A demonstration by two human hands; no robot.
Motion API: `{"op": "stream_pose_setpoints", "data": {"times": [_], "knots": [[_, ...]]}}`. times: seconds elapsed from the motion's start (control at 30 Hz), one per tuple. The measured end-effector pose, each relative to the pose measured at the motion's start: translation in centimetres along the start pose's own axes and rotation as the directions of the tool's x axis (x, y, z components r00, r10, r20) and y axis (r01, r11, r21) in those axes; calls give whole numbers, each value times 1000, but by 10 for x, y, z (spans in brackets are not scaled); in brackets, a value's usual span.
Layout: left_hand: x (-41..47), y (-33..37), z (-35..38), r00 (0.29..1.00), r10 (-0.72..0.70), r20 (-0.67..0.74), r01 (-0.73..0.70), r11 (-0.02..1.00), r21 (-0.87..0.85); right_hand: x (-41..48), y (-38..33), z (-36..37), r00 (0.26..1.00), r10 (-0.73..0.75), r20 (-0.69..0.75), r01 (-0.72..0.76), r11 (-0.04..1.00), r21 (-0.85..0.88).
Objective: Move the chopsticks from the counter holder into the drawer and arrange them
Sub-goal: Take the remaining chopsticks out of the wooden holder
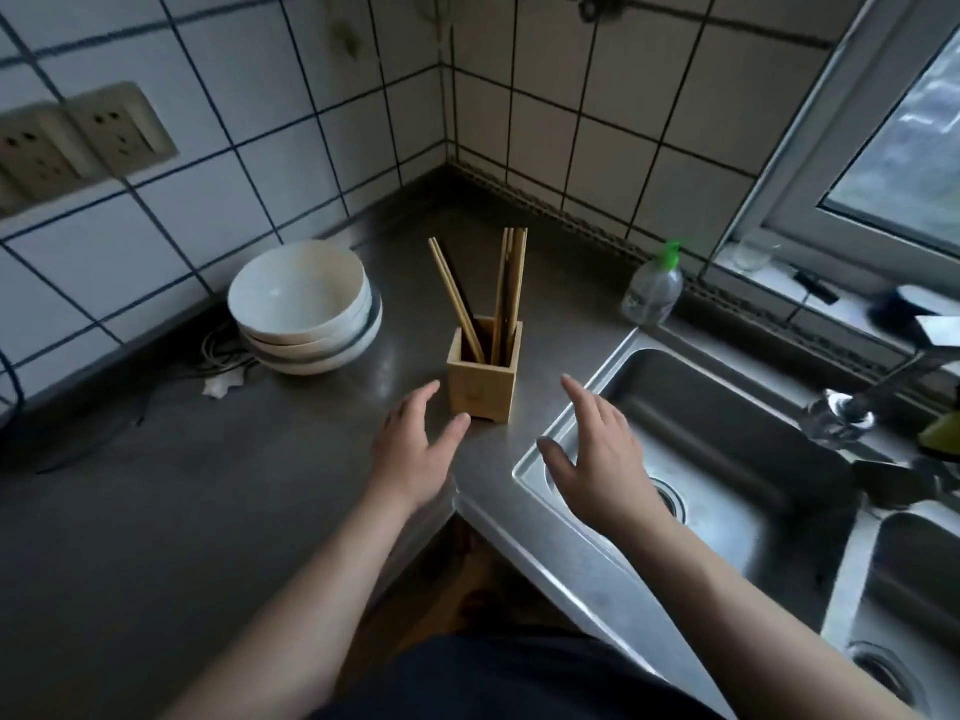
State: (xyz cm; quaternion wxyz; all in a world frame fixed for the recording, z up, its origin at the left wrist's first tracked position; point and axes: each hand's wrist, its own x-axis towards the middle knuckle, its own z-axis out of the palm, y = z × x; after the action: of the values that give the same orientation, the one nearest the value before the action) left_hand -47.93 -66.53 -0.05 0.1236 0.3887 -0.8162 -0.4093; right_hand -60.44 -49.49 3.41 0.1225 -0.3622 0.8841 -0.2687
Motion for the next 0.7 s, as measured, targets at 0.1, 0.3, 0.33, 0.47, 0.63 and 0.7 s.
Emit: {"op": "stream_pose_setpoints", "data": {"times": [0.1, 0.3, 0.33, 0.47, 0.63, 0.7], "knots": [[45, 3, -6, 999, -43, 21, 44, 996, -80, 32, -8, 1, 999, 37, -12, -36, 998, 46], [115, 19, -9, 990, -95, 100, 110, 982, -151, 82, -22, 1, 994, 106, -1, -105, 985, 139], [124, 24, -9, 987, -98, 124, 119, 978, -173, 90, -25, 1, 993, 122, -3, -120, 981, 155], [155, 42, -6, 975, -69, 213, 127, 954, -272, 125, -36, 3, 980, 199, 0, -194, 954, 228], [183, 52, 0, 954, 48, 297, 62, 934, -351, 163, -49, 5, 962, 273, 8, -260, 904, 339], [190, 57, 4, 934, 68, 349, 73, 924, -375, 174, -53, 6, 955, 295, -20, -264, 881, 393]]}}
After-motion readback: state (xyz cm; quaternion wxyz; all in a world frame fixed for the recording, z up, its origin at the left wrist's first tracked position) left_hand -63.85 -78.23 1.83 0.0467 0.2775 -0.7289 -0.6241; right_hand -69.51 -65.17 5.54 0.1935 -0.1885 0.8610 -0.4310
